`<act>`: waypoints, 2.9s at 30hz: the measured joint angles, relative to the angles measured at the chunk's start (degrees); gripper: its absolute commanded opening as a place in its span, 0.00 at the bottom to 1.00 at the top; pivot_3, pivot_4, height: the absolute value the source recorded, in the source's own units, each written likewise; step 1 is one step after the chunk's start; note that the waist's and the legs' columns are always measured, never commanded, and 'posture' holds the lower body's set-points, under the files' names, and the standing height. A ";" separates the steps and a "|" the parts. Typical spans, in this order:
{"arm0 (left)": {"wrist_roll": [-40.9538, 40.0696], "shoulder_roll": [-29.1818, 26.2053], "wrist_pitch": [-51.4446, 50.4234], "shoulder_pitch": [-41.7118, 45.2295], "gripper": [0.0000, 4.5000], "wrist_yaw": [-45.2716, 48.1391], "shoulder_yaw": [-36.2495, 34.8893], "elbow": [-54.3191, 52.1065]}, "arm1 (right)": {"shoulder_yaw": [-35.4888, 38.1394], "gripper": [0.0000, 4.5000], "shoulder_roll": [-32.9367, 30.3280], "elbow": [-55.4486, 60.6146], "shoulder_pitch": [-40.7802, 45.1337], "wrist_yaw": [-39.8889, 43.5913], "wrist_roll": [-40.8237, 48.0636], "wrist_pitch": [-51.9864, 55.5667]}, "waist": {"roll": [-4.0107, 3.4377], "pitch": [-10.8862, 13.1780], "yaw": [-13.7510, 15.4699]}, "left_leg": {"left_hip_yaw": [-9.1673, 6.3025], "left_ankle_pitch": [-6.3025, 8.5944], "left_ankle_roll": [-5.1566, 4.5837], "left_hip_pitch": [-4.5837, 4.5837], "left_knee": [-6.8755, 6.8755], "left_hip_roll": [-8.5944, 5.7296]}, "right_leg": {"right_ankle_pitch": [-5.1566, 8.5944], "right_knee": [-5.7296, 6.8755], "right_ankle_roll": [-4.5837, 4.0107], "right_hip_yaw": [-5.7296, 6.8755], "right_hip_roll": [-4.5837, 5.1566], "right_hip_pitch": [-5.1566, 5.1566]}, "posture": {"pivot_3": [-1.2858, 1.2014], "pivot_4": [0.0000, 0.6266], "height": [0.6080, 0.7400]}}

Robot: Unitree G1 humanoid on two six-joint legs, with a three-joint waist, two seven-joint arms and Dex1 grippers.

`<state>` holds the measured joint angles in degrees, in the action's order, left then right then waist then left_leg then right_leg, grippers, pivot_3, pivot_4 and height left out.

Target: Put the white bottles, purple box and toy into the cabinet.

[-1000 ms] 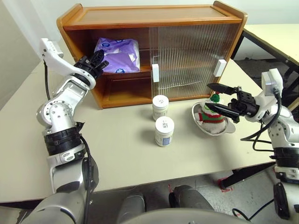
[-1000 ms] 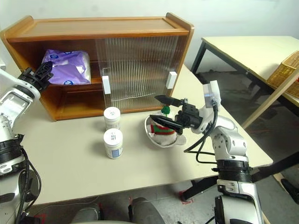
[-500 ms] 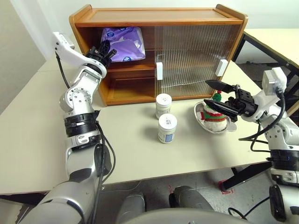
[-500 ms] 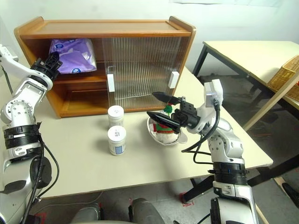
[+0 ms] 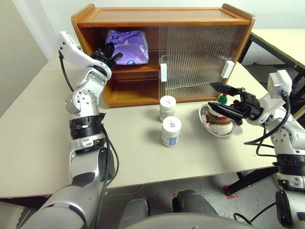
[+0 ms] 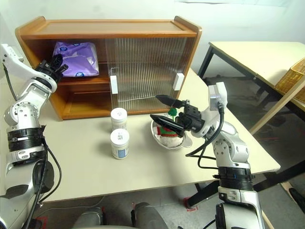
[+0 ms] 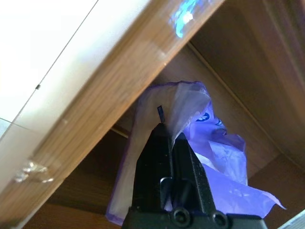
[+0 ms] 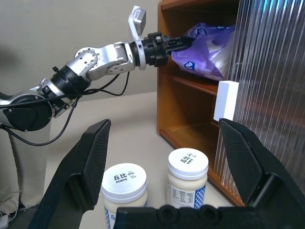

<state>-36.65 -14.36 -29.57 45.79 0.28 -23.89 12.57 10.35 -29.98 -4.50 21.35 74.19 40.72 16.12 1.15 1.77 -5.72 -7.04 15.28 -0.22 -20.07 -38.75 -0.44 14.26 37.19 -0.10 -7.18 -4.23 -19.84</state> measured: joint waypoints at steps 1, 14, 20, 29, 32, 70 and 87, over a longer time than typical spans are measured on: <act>0.39 -0.01 0.35 0.00 0.30 -0.20 -0.10 0.30 | 0.00 1.00 -0.06 -0.02 0.03 0.01 -0.03 0.00 | 0.01 0.03 -0.01 | -0.01 0.00 0.00 -0.03 0.01 -0.01 | 0.00 0.00 0.00 0.01 0.00 -0.02 | 0.44 0.02 1.00; 0.83 -0.02 -0.92 -0.82 0.99 1.82 0.91 -2.24 | -0.17 1.00 -0.42 -0.57 0.96 0.63 -0.32 0.00 | 0.06 0.07 -0.41 | -0.08 0.03 0.00 -0.50 0.03 -0.17 | 0.14 -0.15 0.21 0.02 0.05 -0.34 | 0.44 0.01 1.00; -0.07 -0.70 -4.92 -6.54 0.99 4.59 3.63 -10.84 | -0.30 1.00 -0.46 -1.21 1.13 1.22 -0.55 -0.06 | 0.06 0.07 -0.53 | -0.05 0.06 -0.05 -0.68 -0.01 -0.20 | 0.09 -0.27 -0.10 0.02 0.05 -0.39 | 0.44 0.01 1.00; 3.65 -7.90 -7.83 -14.05 0.99 7.52 8.48 -21.28 | -0.36 1.00 -0.67 -2.39 1.19 1.85 -1.36 -0.17 | 0.04 0.05 -0.54 | -0.13 0.17 -0.20 -0.77 -0.01 -0.19 | 0.01 -0.54 -0.22 0.00 0.07 -0.39 | 0.44 0.02 1.00; 5.41 -9.28 -5.56 -17.56 0.90 10.69 9.93 -23.46 | -0.41 1.00 -0.65 -2.51 1.20 1.98 -1.47 -0.19 | 0.04 0.05 -0.50 | -0.30 0.20 -0.21 -0.77 -0.01 -0.17 | 0.00 -0.54 -0.23 0.00 0.09 -0.40 | 0.44 0.02 1.00; 22.28 -6.49 15.35 -8.60 0.00 16.08 15.18 -0.19 | -1.36 1.00 1.38 0.16 -0.24 -0.77 -2.43 -0.02 | 0.00 0.03 -0.74 | -0.49 0.35 -0.22 -0.85 0.01 0.14 | -0.37 -0.80 -0.18 -0.03 0.06 -0.44 | 0.43 0.04 1.00; 6.68 -11.78 12.42 -31.40 0.81 37.78 13.06 -18.27 | -1.37 1.00 1.62 1.69 -1.22 -1.47 -1.15 0.11 | -0.08 0.07 -1.63 | -0.55 0.42 -0.19 -0.94 0.08 0.67 | -0.18 -0.87 0.01 -0.02 0.13 -0.56 | 0.44 0.06 1.00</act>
<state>-29.97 -26.14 -17.14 14.39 38.06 -10.83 -5.70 8.97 -28.37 -2.81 20.13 72.73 39.57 16.23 1.07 1.84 -7.35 -7.59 15.70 -0.41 -21.00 -38.67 0.23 14.08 36.32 -0.09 -7.21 -4.10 -20.40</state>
